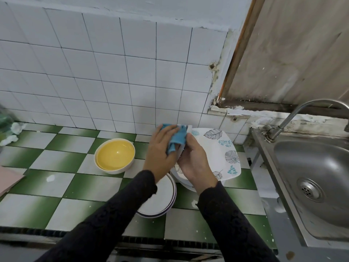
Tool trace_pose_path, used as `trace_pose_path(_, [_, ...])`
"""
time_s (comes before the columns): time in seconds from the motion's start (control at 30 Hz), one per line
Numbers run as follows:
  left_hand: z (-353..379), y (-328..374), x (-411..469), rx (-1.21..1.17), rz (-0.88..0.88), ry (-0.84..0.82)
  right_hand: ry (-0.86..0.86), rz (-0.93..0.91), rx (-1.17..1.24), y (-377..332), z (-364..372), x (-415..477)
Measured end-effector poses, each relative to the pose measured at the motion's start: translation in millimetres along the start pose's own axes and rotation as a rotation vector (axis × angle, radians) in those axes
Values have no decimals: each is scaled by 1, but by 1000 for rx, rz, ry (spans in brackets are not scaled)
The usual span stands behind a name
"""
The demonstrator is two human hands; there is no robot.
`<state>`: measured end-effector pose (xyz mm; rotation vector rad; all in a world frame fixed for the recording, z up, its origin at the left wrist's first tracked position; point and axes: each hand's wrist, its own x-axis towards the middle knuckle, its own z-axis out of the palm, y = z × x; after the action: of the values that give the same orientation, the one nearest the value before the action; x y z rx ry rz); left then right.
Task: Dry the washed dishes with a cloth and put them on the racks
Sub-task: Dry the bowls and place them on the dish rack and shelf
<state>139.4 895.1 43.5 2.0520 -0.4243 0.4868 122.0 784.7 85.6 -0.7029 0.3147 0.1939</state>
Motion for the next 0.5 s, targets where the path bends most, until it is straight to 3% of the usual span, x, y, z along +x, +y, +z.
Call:
trace_pose_path(0.07, [-8, -3, 16, -330, -403, 24, -3, -29, -60, -2, -4, -2])
trace_pose_path(0.13, [-13, -2, 26, -368, -564, -2, 16, -15, -42, -1, -8, -2])
trace_pose_path(0.2, [-7, 3, 14, -144, -373, -25, 29, 12, -29, 2, -9, -1])
trace_pose_path(0.27, [-2, 6, -3, 132, 59, -38, 27, 35, -20, 2, -10, 3])
trace_pose_path(0.33, [-2, -1, -4, 258, 286, -79, -2, 29, -116, -2, -10, 3])
trace_pose_path(0.4, [-10, 3, 11, 123, 119, -129, -8, -60, -397, -9, -14, 4])
trace_pose_path(0.5, [-26, 15, 38, -251, -468, -192, -21, -163, -694, -22, -22, 5])
